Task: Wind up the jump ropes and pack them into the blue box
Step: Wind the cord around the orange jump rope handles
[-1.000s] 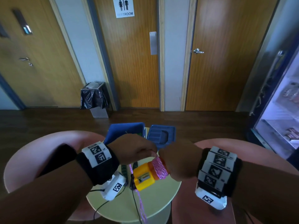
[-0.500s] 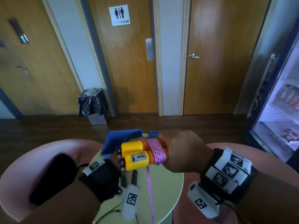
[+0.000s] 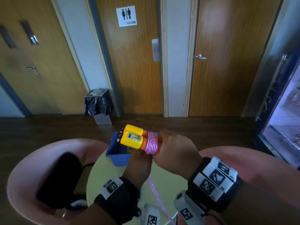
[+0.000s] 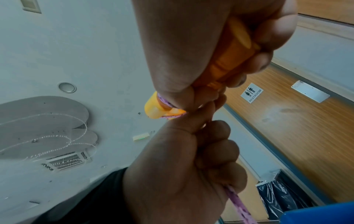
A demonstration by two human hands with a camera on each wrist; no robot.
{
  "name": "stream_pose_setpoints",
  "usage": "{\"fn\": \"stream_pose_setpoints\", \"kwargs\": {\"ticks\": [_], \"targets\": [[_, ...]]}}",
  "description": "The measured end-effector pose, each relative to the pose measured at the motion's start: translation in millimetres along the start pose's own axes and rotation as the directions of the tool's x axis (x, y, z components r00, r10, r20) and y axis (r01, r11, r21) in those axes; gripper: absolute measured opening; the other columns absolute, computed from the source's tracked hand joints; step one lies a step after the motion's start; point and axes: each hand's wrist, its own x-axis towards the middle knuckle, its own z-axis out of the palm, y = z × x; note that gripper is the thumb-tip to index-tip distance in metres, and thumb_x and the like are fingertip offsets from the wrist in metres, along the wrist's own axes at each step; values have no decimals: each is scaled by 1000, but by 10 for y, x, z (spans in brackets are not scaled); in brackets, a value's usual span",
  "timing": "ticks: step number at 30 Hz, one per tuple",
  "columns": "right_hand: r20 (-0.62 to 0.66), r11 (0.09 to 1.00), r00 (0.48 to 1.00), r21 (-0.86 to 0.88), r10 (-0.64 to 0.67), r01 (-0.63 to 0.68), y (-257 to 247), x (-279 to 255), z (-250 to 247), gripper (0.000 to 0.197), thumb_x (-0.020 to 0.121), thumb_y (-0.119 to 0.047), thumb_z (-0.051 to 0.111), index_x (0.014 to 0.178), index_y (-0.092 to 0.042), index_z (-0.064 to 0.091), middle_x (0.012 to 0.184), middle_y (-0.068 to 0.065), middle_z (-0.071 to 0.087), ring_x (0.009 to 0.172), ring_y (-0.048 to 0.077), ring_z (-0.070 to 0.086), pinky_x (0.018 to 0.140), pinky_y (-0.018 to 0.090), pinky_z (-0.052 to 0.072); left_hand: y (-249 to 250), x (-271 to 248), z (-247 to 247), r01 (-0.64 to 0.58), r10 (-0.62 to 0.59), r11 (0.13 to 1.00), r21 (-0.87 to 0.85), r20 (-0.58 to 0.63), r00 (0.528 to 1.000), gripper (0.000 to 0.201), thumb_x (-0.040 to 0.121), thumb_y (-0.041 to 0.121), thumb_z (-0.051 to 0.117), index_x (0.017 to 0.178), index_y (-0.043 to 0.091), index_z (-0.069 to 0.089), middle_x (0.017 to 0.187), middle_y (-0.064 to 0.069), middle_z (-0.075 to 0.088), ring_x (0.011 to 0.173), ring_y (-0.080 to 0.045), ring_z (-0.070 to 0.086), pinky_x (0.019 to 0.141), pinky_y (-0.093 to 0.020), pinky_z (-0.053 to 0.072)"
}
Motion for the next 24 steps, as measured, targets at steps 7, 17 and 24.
{"fn": "stream_pose_setpoints", "kwargs": {"ticks": [7,17,24], "targets": [[9,992,1000,-125,22,-21,43,130,37,42,81,-52,64,106,-20,52,96,-2,63,84,21,64,61,28,42,-100,-166,-21,-72,78,955,286,-11,997,30,105,18,44,78,21,56,58,7,50,53,-4,41,53,-19,33],[319,1000,947,18,-26,22,138,50,277,46,78,-24,71,116,-17,48,107,3,57,94,23,60,73,33,50,-138,-231,-204,48,-18,933,357,-87,996,44,98,48,46,74,17,67,50,17,54,57,-3,48,60,-27,34],[231,998,971,-35,64,-57,169,64,232,35,81,-24,63,113,-15,50,104,4,61,86,23,61,69,29,43,-156,-259,-206,2,-12,928,374,25,1000,31,103,27,49,79,16,66,46,9,40,52,-10,38,56,-28,31]]}}
